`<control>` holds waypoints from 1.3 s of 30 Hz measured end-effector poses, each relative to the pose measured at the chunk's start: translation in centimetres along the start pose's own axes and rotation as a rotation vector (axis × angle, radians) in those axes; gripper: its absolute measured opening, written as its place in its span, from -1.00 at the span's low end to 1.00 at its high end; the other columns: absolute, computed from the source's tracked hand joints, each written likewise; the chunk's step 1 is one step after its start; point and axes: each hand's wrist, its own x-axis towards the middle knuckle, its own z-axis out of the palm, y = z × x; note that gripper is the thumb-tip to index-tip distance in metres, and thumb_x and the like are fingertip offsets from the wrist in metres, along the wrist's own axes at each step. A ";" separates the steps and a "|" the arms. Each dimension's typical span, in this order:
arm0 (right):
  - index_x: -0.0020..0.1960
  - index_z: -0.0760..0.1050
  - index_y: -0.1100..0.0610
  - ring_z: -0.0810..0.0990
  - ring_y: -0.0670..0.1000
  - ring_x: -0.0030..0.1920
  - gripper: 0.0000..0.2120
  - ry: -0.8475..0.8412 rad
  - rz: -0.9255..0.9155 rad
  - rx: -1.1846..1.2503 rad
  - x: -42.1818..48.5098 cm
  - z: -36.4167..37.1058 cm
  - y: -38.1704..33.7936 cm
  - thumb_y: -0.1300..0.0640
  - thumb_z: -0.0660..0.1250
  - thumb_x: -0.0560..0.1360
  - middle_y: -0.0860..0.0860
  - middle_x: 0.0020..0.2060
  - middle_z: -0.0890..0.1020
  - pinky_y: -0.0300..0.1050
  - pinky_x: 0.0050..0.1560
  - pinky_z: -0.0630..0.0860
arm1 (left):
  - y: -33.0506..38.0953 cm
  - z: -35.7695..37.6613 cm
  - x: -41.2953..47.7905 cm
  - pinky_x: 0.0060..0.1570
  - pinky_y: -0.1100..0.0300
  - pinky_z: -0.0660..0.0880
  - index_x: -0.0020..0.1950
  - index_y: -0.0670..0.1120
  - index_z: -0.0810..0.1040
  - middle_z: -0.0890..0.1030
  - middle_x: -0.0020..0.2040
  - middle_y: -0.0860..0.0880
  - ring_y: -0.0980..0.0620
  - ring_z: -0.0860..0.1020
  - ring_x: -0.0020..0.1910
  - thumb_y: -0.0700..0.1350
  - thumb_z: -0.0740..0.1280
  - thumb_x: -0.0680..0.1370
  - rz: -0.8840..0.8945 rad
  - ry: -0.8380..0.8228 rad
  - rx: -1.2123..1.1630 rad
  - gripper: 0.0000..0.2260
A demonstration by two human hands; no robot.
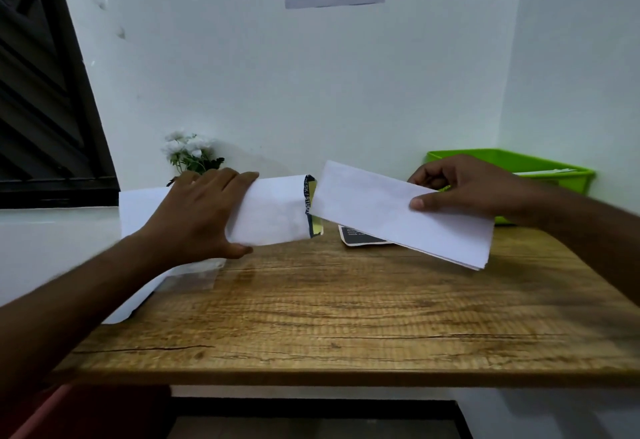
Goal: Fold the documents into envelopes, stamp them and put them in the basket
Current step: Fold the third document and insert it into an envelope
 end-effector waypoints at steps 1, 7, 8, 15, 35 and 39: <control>0.01 0.63 0.04 0.71 0.11 -0.06 -0.88 0.008 0.000 -0.007 0.0 0.0 0.0 0.14 0.45 0.48 0.01 -0.10 0.73 -0.06 -0.15 0.57 | 0.2 -0.1 0.0 0.03 -0.08 0.41 0.41 -0.10 0.33 0.53 0.15 -0.10 -0.14 0.52 0.07 0.33 0.46 0.14 0.003 0.003 -0.002 -0.05; 0.00 0.67 -0.02 0.69 -0.09 -0.13 -0.85 -0.022 0.002 -0.073 -0.3 0.2 -0.4 0.15 0.48 0.45 -0.10 -0.11 0.73 -0.23 -0.16 0.56 | 1.0 -1.0 0.3 0.06 -0.09 0.39 0.39 -0.11 0.35 0.54 0.14 -0.09 -0.14 0.53 0.07 0.42 0.23 0.17 0.003 0.035 0.000 -0.07; 0.01 0.68 -0.02 0.69 -0.12 -0.14 -0.84 -0.035 0.004 -0.080 -0.4 0.2 -0.5 0.15 0.48 0.45 -0.11 -0.11 0.73 -0.29 -0.17 0.54 | 1.0 -1.1 0.4 0.06 -0.09 0.39 0.39 -0.11 0.35 0.55 0.14 -0.10 -0.14 0.53 0.08 0.43 0.22 0.17 0.006 0.039 0.002 -0.07; 0.05 0.68 -0.07 0.63 -0.11 -0.15 -0.80 -0.119 0.049 -0.180 -0.4 -0.8 -1.5 0.07 0.49 0.43 -0.04 -0.09 0.73 -0.25 -0.18 0.46 | 1.4 -1.4 0.8 0.04 -0.06 0.38 0.41 -0.10 0.33 0.54 0.13 -0.07 -0.13 0.53 0.05 0.44 0.23 0.17 0.053 0.020 0.011 -0.06; 0.04 0.62 -0.09 0.68 0.03 -0.14 -0.68 -0.104 0.037 -0.158 0.2 -2.5 -3.1 0.00 0.54 0.30 0.01 -0.14 0.74 -0.06 -0.10 0.50 | 3.0 -1.4 1.2 0.07 -0.05 0.37 0.42 -0.09 0.33 0.52 0.15 -0.07 -0.11 0.50 0.09 0.41 0.29 0.19 0.092 0.089 -0.086 -0.08; 0.02 0.63 -0.08 0.63 -0.15 -0.27 -0.71 -0.025 0.017 -0.168 0.8 -1.7 -2.7 0.03 0.57 0.32 -0.02 -0.18 0.73 -0.22 -0.27 0.47 | 3.3 -1.7 1.6 0.06 -0.05 0.38 0.42 -0.09 0.34 0.53 0.16 -0.07 -0.10 0.50 0.08 0.42 0.27 0.20 0.101 0.107 -0.104 -0.08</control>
